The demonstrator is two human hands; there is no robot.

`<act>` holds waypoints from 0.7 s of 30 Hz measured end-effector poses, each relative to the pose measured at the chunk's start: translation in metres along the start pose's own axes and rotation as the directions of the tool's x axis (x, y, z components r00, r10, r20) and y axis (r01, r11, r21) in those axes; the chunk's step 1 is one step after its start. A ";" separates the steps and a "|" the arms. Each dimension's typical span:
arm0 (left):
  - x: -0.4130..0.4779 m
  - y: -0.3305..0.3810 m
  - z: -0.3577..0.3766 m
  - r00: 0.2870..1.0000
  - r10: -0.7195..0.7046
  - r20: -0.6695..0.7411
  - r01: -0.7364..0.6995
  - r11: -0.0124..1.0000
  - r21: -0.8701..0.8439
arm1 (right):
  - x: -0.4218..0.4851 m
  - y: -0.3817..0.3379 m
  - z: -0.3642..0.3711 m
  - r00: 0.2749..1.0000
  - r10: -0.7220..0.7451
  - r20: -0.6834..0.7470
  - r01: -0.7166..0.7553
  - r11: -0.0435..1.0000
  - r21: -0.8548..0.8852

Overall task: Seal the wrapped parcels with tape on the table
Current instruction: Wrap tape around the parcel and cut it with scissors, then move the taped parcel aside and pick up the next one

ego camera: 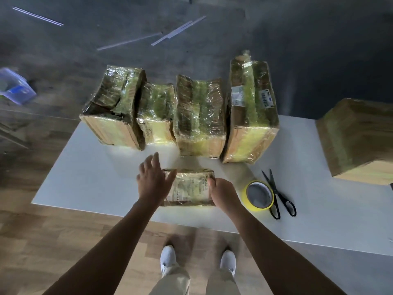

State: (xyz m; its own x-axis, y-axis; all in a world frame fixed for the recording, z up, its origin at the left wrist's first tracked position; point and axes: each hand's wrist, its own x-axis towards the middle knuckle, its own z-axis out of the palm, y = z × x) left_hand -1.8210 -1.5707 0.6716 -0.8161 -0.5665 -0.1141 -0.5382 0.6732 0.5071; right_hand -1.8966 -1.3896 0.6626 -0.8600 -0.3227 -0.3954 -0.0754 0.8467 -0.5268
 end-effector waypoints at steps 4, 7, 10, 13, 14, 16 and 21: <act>-0.003 -0.005 -0.023 0.828 -0.121 0.547 0.483 0.650 -0.587 | -0.018 -0.001 -0.011 0.987 -0.086 -0.136 0.101 0.989 0.108; -0.011 -0.001 -0.029 0.879 0.011 0.477 0.361 0.639 -0.679 | -0.016 0.001 -0.019 0.961 -0.088 -0.262 0.124 0.984 0.125; -0.015 0.003 -0.031 0.963 0.069 0.259 0.124 0.744 -0.657 | -0.019 -0.005 -0.033 0.919 -0.207 -0.337 0.174 0.977 -0.123; -0.016 0.009 -0.034 0.969 0.223 0.104 -0.158 0.889 -0.429 | -0.026 -0.028 -0.045 0.777 -0.545 -0.315 0.488 0.838 -0.245; -0.018 0.014 -0.036 0.958 0.275 0.082 -0.223 0.893 -0.390 | -0.031 -0.041 -0.048 0.714 -0.655 -0.245 0.613 0.755 -0.231; -0.021 0.020 -0.038 0.941 0.337 0.041 -0.284 0.848 -0.448 | -0.038 -0.061 -0.051 0.668 -0.741 -0.068 0.727 0.670 -0.151; -0.027 0.014 -0.048 0.983 0.182 0.025 -0.115 0.712 -0.693 | -0.034 -0.050 -0.062 0.750 -0.662 0.004 0.660 0.747 -0.083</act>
State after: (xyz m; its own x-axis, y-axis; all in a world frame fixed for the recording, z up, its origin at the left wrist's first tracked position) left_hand -1.7963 -1.5689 0.7232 -0.9056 -0.4223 -0.0405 -0.1435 0.2150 0.9660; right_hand -1.8946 -1.3947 0.7486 -0.5927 -0.8040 0.0488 -0.6653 0.4546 -0.5922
